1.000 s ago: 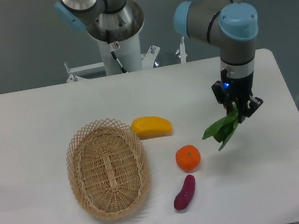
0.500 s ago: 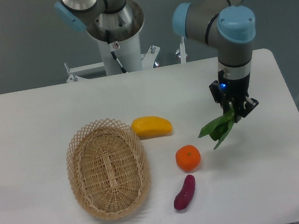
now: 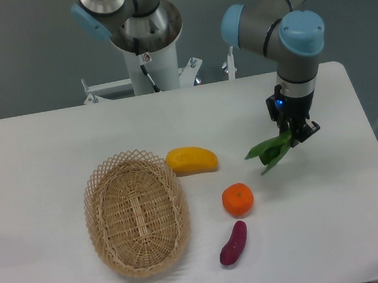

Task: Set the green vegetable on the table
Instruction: 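Lower the held green bok choy toward the table with the gripper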

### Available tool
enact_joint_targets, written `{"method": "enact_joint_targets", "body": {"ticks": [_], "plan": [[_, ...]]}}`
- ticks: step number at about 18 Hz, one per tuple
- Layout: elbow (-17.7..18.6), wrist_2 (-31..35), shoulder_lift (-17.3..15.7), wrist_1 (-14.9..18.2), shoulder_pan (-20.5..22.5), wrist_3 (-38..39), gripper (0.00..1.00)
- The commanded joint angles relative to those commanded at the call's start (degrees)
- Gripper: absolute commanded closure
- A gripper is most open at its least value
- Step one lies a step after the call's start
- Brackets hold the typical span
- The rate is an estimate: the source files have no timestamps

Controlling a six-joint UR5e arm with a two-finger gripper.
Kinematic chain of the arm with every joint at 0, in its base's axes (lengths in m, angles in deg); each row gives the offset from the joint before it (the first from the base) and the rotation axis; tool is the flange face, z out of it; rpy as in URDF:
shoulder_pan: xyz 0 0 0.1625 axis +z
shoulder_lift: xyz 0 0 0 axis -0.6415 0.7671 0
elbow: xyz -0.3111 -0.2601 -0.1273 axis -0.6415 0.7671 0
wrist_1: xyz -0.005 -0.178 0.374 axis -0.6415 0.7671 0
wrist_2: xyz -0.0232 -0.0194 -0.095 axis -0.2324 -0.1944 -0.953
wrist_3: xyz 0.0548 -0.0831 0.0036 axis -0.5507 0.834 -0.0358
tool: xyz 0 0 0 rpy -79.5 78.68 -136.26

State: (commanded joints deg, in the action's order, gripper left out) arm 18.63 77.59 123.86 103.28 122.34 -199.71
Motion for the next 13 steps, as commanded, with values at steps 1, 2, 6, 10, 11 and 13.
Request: {"method": "enact_joint_targets", "body": {"ticks": [1,2,6,10,11,13], "plan": [[0.3,0.0,0.0,0.1,0.0,-0.5,0.61],[0.9,0.2,0.0,0.1,-0.2,-1.3,0.61],[3.7,0.1,0.0,0.1,-0.5,-1.9,0.61],[6.0,-0.1,0.1,0.0,-0.7,-1.6,0.57],[6.1,-0.1,0.2,0.0,-0.9,-1.5,0.55],[5.9,-0.1,0.2,0.0,-0.9,-1.4,0.34]]}}
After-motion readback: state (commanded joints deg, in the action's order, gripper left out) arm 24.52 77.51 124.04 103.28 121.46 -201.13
